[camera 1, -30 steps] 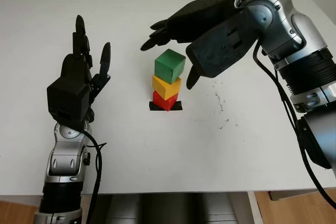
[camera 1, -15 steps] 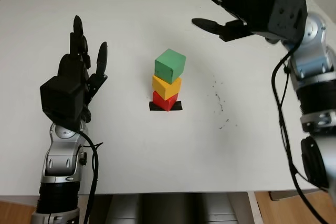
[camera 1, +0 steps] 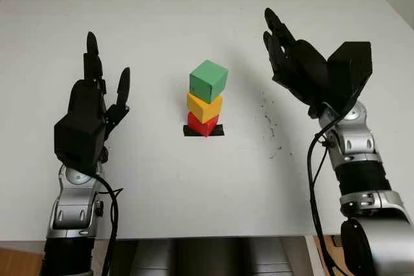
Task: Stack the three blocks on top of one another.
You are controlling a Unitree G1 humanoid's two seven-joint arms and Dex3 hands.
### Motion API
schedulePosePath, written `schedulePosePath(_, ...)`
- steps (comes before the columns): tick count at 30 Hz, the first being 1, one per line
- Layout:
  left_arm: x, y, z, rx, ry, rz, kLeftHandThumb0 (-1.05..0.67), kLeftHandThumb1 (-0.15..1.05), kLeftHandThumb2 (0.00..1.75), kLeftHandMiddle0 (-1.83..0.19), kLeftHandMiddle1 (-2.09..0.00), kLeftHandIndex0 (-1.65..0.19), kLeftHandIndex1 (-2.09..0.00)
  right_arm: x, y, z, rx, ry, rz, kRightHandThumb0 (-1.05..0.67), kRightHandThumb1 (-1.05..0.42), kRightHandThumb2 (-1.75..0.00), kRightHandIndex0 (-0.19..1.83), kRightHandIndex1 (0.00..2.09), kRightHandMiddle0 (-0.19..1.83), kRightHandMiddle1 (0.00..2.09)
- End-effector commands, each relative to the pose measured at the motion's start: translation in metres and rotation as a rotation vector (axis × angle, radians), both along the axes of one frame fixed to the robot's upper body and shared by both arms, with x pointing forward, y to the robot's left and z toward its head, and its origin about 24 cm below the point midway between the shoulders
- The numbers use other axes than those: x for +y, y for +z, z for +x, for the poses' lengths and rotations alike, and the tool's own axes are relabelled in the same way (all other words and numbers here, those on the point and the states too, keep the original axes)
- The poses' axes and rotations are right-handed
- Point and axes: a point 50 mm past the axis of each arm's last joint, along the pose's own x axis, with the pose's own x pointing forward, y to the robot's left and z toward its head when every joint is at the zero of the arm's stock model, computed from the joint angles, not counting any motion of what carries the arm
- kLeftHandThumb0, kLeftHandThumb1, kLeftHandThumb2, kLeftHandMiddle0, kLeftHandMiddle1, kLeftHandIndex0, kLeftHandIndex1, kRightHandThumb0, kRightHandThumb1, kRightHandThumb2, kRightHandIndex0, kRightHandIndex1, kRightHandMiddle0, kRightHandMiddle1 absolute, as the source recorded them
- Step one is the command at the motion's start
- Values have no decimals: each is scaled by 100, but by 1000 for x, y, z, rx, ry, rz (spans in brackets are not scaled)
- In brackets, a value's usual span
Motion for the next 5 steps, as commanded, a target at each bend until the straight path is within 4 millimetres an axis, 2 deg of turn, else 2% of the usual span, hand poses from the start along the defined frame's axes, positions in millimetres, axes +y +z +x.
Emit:
schedulePosePath(1, -2, -1, -4, -9, -6, -14, -75, 105, 56, 16, -6, 15, -5, 4, -4, -5, -25, -18, 54, -84, -105, -77, -19, 0, -19, 0)
schedulePosePath(5, -1, -5, -6, 7, -8, -6, -76, 105, 57, 16, -5, 14, -6, 8, -12, -9, -28, -36, 101, -83, -105, -78, -19, 0, -19, 0)
